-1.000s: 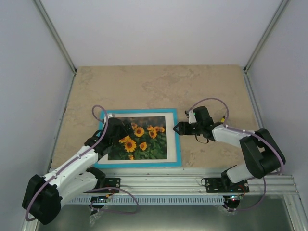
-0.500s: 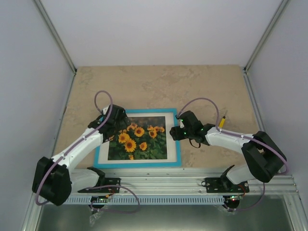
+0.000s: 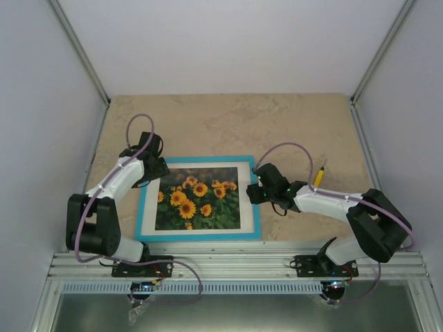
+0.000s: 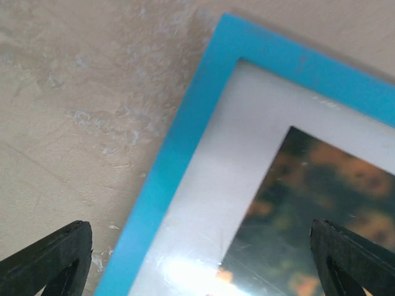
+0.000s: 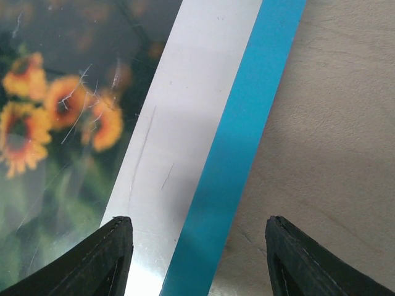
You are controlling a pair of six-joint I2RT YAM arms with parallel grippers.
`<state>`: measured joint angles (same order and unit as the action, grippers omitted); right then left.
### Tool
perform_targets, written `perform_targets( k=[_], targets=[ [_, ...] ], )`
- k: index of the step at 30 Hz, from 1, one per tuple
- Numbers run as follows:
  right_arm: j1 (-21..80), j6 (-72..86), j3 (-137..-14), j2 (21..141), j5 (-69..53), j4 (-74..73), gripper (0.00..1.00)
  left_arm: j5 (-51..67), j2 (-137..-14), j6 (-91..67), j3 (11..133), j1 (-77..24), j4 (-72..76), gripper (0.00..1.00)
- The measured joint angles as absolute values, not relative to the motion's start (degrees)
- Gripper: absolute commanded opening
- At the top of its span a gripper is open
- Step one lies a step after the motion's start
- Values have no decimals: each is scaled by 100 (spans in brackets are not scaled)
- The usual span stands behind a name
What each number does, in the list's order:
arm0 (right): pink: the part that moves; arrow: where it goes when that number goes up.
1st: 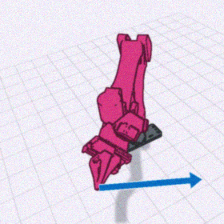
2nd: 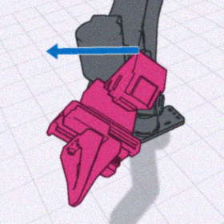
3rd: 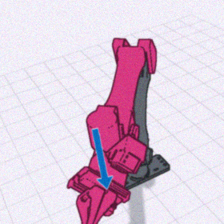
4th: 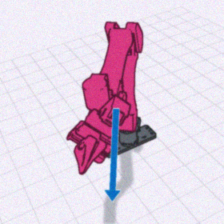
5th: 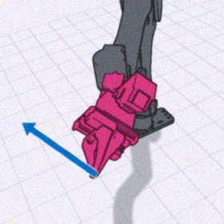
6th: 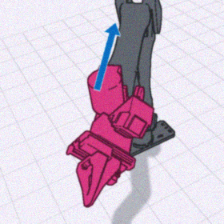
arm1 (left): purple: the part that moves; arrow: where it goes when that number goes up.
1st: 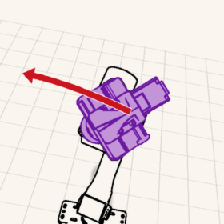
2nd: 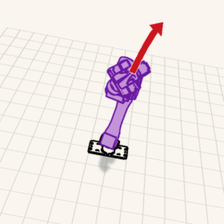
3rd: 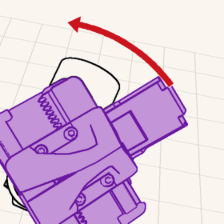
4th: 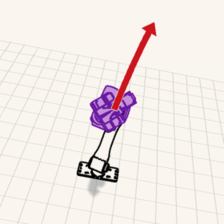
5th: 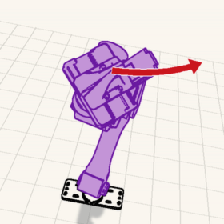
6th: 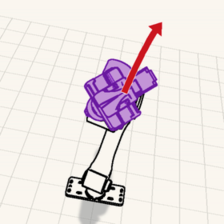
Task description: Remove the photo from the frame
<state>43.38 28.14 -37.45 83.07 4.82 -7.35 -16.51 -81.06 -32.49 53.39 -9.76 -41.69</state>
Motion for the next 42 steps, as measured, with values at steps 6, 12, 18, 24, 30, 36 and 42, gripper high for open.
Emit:
perform_targets(
  k=[6,12,18,24,30,36,42],
  targets=[
    [4379,2808,-3730,8318,495,-709,56,-1424,-8584,-2873,5343,-486,-4176,96],
    [4436,2805,-3730,8493,495,-639,51,-1162,-9021,-2648,5341,-198,-4117,93],
    [4445,2805,-3730,8536,497,-628,44,-805,-9365,-2506,5341,-198,-4007,85],
    [4436,2803,-3730,8536,550,-698,41,-576,-9369,-2399,5341,-180,-3944,77],
    [4222,2781,-3701,8514,609,-923,39,-272,-9334,-2375,5336,-340,-3892,75],
    [3850,2770,-3454,8162,701,-1197,36,51,-9094,-2429,5159,-777,-3785,74],
    [3382,2679,-3297,7887,670,-1291,34,410,-8805,-2536,5048,-913,-3771,74]
  ],
)
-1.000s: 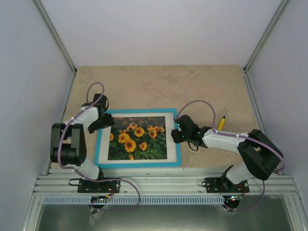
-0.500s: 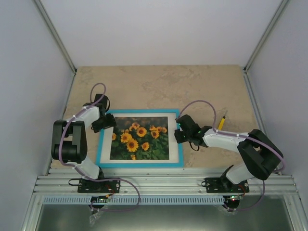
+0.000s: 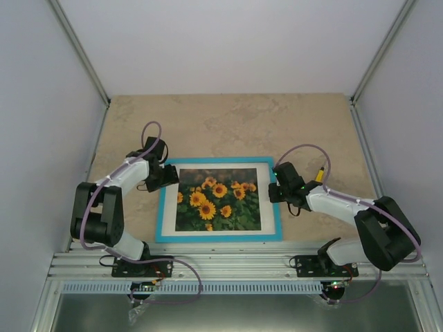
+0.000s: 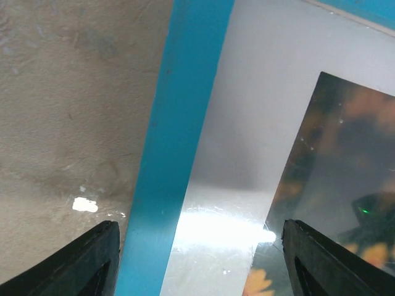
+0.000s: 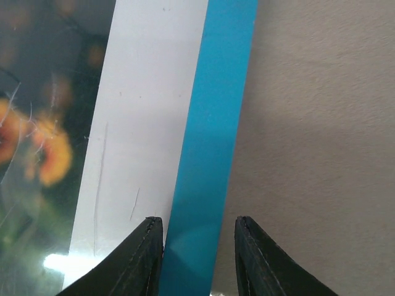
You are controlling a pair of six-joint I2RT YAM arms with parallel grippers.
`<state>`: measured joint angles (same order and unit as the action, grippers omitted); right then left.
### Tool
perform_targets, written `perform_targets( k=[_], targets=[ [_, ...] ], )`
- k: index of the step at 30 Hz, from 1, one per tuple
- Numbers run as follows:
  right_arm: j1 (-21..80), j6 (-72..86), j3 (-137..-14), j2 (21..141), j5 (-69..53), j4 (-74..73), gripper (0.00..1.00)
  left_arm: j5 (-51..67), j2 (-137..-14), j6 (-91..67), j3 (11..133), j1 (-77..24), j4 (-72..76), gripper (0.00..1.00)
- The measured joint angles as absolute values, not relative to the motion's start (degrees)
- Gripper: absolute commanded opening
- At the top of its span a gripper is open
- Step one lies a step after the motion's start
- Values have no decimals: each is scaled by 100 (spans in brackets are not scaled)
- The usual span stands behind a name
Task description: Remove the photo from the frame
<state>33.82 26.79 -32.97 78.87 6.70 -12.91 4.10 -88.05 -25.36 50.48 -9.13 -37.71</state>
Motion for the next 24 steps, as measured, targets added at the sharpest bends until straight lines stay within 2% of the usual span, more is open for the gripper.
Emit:
perform_targets(
  k=[8,16,24],
  targets=[
    [3142,2652,-3291,7828,650,-1293,31,475,-8774,-2593,5048,-1052,-3754,73],
    [2932,2652,-3291,7837,624,-1293,31,204,-8888,-2703,5048,-1378,-3789,65],
    [2897,2641,-3293,7885,626,-1293,34,-56,-8945,-2768,5050,-1551,-3857,61]
  ],
)
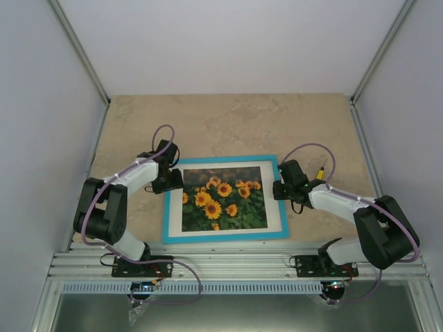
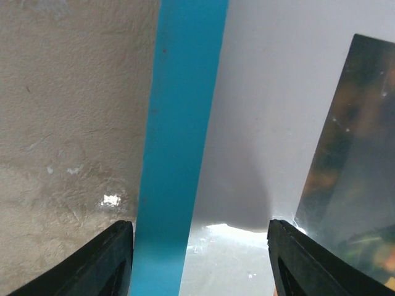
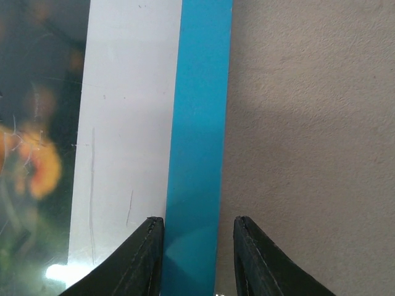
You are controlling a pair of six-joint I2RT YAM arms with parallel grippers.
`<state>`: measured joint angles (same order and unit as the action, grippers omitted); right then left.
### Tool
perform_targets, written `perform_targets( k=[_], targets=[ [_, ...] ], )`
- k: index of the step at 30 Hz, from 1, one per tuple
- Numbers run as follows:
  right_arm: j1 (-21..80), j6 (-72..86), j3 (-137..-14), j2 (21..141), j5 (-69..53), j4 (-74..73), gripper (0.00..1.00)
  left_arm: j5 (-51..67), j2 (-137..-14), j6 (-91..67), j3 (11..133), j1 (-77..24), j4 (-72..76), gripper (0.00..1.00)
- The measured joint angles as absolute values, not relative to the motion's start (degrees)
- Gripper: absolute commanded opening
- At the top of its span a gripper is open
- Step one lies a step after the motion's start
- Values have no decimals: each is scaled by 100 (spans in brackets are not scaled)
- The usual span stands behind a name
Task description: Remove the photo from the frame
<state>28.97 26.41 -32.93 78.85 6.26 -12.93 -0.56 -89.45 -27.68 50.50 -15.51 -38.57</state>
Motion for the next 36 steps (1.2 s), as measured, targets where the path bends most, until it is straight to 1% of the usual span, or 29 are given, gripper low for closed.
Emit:
perform_targets(
  k=[2,6,9,13,15,19,25,30,32,36],
  targets=[
    [2897,2628,-3293,7937,626,-1293,34,-134,-8978,-2794,5050,-1594,-3872,60],
    [2897,2620,-3293,7964,626,-1293,33,-252,-9019,-2834,5050,-1640,-3894,53],
    [2897,2613,-3293,8007,624,-1284,31,-314,-9028,-2862,5050,-1653,-3907,46],
    [2895,2611,-3295,8031,624,-1251,29,-399,-9035,-2871,5050,-1662,-3942,37],
    [2895,2611,-3295,8031,624,-1247,26,-438,-9050,-2873,5052,-1662,-3957,34],
    [2895,2644,-3297,8031,639,-1243,19,-497,-9085,-2884,5074,-1662,-3999,25],
    [2860,2648,-3323,8031,727,-1253,12,-504,-9087,-2630,5096,-1743,-4082,11],
    [2858,2609,-3361,7985,753,-1365,7,-467,-9067,-2611,5096,-1752,-4132,4],
    [2858,2587,-3382,7940,757,-1455,5,-429,-9052,-2613,5096,-1754,-4182,2],
    [2858,2554,-3457,7824,757,-1647,4,-379,-8932,-2615,5096,-1758,-4294,1]
  ],
)
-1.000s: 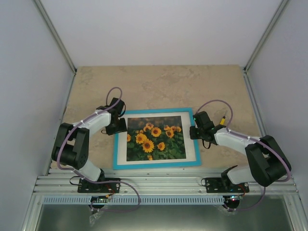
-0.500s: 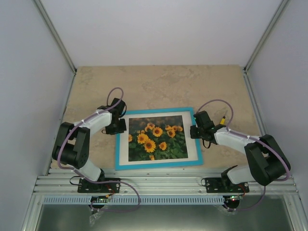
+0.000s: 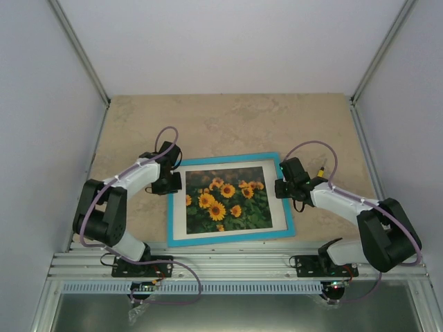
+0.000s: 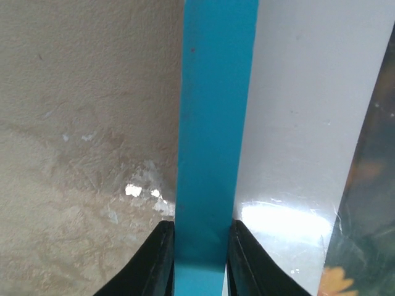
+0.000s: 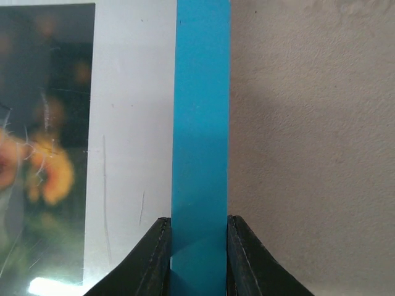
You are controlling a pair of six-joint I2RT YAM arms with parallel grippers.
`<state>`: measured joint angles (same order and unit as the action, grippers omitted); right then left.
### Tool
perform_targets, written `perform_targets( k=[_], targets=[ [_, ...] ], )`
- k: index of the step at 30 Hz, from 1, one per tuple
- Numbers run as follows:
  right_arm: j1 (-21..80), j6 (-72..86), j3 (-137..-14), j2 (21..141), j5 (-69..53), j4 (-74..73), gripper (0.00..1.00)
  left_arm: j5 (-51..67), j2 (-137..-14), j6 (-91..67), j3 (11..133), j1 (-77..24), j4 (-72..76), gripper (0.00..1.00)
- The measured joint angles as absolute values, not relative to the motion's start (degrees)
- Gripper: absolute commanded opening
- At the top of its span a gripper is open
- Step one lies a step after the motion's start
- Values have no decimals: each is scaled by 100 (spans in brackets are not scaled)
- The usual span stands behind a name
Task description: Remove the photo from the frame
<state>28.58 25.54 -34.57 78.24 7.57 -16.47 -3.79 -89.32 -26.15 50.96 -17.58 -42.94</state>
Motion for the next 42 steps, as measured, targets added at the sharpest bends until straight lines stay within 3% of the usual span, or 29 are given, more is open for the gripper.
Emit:
perform_targets(
  k=[15,25,34,42],
  targets=[
    [2941,2521,-3627,7629,749,-1942,0,-346,-8606,-2635,5096,-1763,-4523,2],
    [3107,2674,-3671,7634,770,-1979,0,-635,-8868,-2700,5096,-1833,-4528,14],
    [3133,2729,-3669,7592,801,-1984,1,-805,-9164,-2919,5133,-1909,-4442,34],
    [3138,2821,-3645,7352,770,-1968,0,-854,-9240,-3061,5170,-1938,-4372,35]
  ],
)
